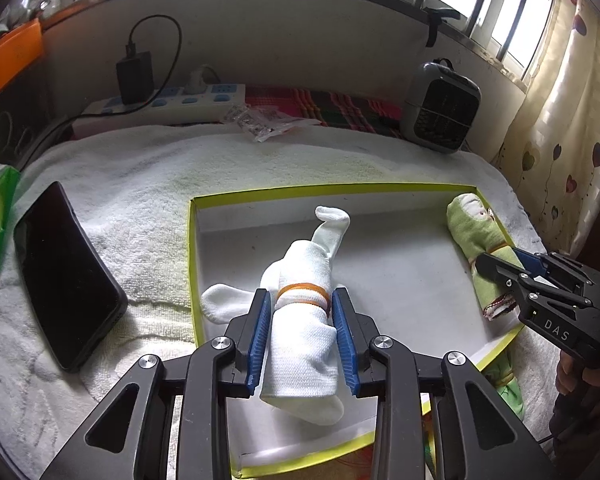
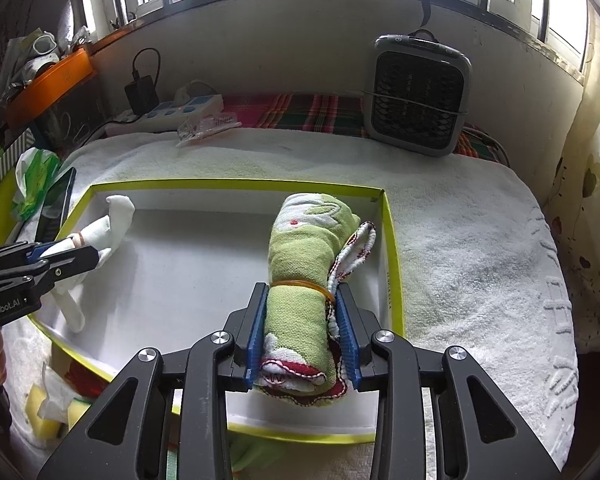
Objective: Organize soft objects
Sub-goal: 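Open the left tool releasing the sock bundle while the right tool releases the towel in the box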
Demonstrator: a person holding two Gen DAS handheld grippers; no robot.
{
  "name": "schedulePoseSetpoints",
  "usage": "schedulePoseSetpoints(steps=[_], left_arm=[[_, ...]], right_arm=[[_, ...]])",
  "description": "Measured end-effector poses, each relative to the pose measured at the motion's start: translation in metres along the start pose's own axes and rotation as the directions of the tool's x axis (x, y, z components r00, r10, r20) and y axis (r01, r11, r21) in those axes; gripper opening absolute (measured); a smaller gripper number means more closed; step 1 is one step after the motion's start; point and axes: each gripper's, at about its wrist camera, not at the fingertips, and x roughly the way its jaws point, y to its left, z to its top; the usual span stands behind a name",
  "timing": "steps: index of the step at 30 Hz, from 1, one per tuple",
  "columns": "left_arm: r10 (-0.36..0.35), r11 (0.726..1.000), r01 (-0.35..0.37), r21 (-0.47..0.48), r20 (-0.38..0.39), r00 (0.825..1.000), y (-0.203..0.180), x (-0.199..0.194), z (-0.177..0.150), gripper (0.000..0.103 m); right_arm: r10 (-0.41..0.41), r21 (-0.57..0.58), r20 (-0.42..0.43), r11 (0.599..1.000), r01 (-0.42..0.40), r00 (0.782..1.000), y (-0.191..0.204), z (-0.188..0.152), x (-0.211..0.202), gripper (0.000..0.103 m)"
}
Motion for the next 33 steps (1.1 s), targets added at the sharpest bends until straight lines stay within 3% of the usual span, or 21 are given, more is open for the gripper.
schedulePoseSetpoints(steps=[12,23,33], left_arm=[[0.040,0.999,-0.041,0.017,0.021,0.999,-0.003,-0.007,-0.007,0.047],[0.042,0.999,-0.043,0.017,0.077,0.996,-0.010,-0.033,-0.019,0.049],[0.047,0.999,-0.049,0.013,0.096,0.994,-0.015,-0.054,-0.038,0.051]], right_arm=[[-0.020,0.012,0.028,1.000,0.020,0.999,0.000,-0.004,-0.005,0.041],[-0.003,0.053,0.081,0.999,-0.001,0.997,0.000,-0.012,-0.028,0.050],[0.006,0.081,0.114,0.997,-0.015,0.993,0.003,-0.027,-0.049,0.051]])
